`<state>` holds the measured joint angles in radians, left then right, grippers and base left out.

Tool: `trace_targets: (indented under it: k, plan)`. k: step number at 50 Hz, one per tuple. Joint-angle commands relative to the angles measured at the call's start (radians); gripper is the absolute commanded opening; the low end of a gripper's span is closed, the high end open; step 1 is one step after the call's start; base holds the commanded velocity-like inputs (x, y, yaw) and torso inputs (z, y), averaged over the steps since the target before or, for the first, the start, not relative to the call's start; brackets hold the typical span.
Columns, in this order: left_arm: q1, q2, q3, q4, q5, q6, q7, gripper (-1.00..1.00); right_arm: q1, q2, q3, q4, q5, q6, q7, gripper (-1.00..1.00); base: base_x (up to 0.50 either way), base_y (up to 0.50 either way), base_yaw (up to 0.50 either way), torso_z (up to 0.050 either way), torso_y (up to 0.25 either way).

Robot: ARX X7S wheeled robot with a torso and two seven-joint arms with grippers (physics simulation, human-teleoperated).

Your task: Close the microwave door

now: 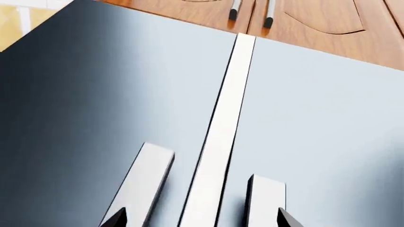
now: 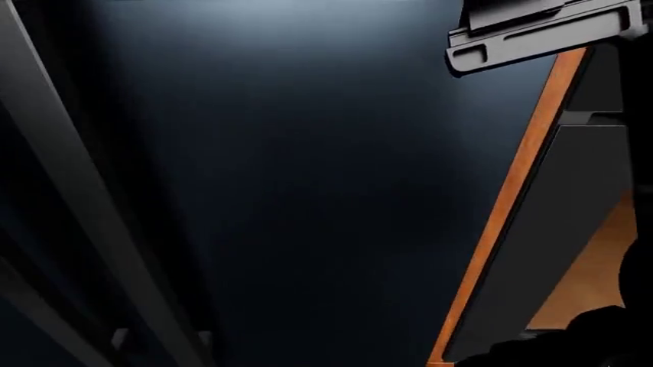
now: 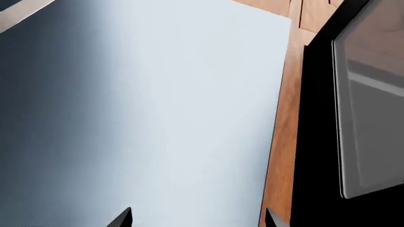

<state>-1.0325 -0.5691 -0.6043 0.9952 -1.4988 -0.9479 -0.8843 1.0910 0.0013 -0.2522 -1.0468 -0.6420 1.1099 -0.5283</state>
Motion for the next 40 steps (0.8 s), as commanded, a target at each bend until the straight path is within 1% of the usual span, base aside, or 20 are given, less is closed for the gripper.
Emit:
trace_targets:
  k: [1,2,3,4,5,6,7,8,9,10,11,12,13,14,15,16,18,20,21,40]
  plan:
    - [-0.006,-0.009,0.003,-0.002,-0.011,0.009,-0.012,1.0,-0.067,-0.001,0.036,0.0,0.022,-0.044,0.036,1.0,0.0,0.0,0.0,0.0,0.0]
    - [-0.008,-0.009,0.005,-0.005,-0.005,0.009,-0.011,1.0,0.083,-0.001,-0.114,0.0,-0.128,0.106,-0.114,1.0,0.0,0.0,0.0,0.0,0.0]
    - [-0.01,-0.009,0.006,-0.007,0.0,0.008,-0.01,1.0,-0.012,-0.001,0.029,0.0,-0.035,0.015,-0.018,1.0,0.0,0.0,0.0,0.0,0.0]
    - [-0.01,-0.009,0.007,-0.009,0.003,0.008,-0.01,1.0,0.01,-0.001,0.026,0.0,-0.061,0.038,-0.044,1.0,0.0,0.0,0.0,0.0,0.0]
    - [-0.01,-0.008,0.008,-0.01,0.005,0.008,-0.009,1.0,0.16,-0.001,-0.124,0.0,-0.211,0.188,-0.194,1.0,0.0,0.0,0.0,0.0,0.0]
    - [-0.01,-0.008,0.009,-0.01,0.006,0.008,-0.009,1.0,0.066,-0.001,0.008,0.0,-0.132,0.091,-0.104,1.0,0.0,0.0,0.0,0.0,0.0]
    - [-0.009,-0.008,0.009,-0.009,0.007,0.009,-0.008,1.0,0.108,-0.001,-0.013,0.0,-0.193,0.133,-0.152,1.0,0.0,0.0,0.0,0.0,0.0]
    - [-0.007,-0.008,0.008,-0.009,0.008,0.009,-0.007,1.0,0.258,-0.001,-0.163,0.0,-0.343,0.283,-0.302,1.0,0.0,0.0,0.0,0.0,0.0]
    - [-0.006,-0.008,0.007,-0.009,0.008,0.01,-0.006,1.0,0.172,-0.001,-0.057,0.0,-0.31,0.198,-0.238,1.0,0.0,0.0,0.0,0.0,0.0]
    - [-0.006,-0.009,0.006,-0.01,0.009,0.011,-0.005,1.0,0.186,-0.001,-0.069,0.0,-0.345,0.21,-0.262,1.0,0.0,0.0,0.0,0.0,0.0]
    - [-0.005,-0.01,0.006,-0.01,0.01,0.012,-0.004,1.0,0.314,-0.001,-0.219,0.0,-0.495,0.36,-0.412,1.0,0.0,0.0,0.0,0.0,0.0]
    - [-0.005,-0.011,0.004,-0.011,0.011,0.013,-0.003,1.0,0.204,-0.001,-0.086,0.0,-0.39,0.226,-0.293,1.0,0.0,0.0,0.0,0.0,0.0]
    - [-0.005,-0.011,0.004,-0.012,0.011,0.013,-0.003,1.0,0.211,-0.001,-0.093,0.0,-0.406,0.232,-0.304,1.0,0.0,0.0,0.0,0.0,0.0]
    - [-0.005,-0.013,0.002,-0.012,0.01,0.015,-0.005,1.0,0.317,-0.001,-0.243,0.0,-0.556,0.382,-0.454,1.0,0.0,0.0,0.0,0.0,0.0]
    - [-0.005,-0.015,0.001,-0.012,0.008,0.016,-0.006,1.0,0.212,-0.001,-0.099,0.0,-0.425,0.232,-0.316,1.0,0.0,0.0,0.0,0.0,0.0]
    - [-0.005,-0.016,0.0,-0.012,0.006,0.017,-0.007,1.0,0.211,-0.001,-0.099,0.0,-0.428,0.227,-0.319,1.0,0.0,0.0,0.0,0.0,0.0]
    - [-0.004,-0.018,-0.001,-0.011,0.003,0.019,-0.008,1.0,0.388,0.0,-0.339,0.063,-0.728,0.437,-0.619,1.0,0.0,0.0,0.0,0.0,0.0]
    - [-0.003,-0.019,-0.001,-0.011,0.002,0.021,-0.009,1.0,0.432,0.001,-0.344,0.103,-1.028,0.455,-0.915,1.0,0.0,0.0,0.0,0.0,0.0]
    - [-0.003,-0.019,-0.001,-0.011,0.002,0.021,-0.009,1.0,0.441,0.003,-0.34,0.11,-1.167,0.454,-0.916,1.0,0.0,0.0,0.0,0.0,0.0]
    - [-0.009,-0.032,0.007,-0.012,-0.005,0.032,-0.018,1.0,0.577,0.047,-0.182,0.212,-0.722,0.396,-0.633,1.0,0.0,0.0,0.0,0.0,0.0]
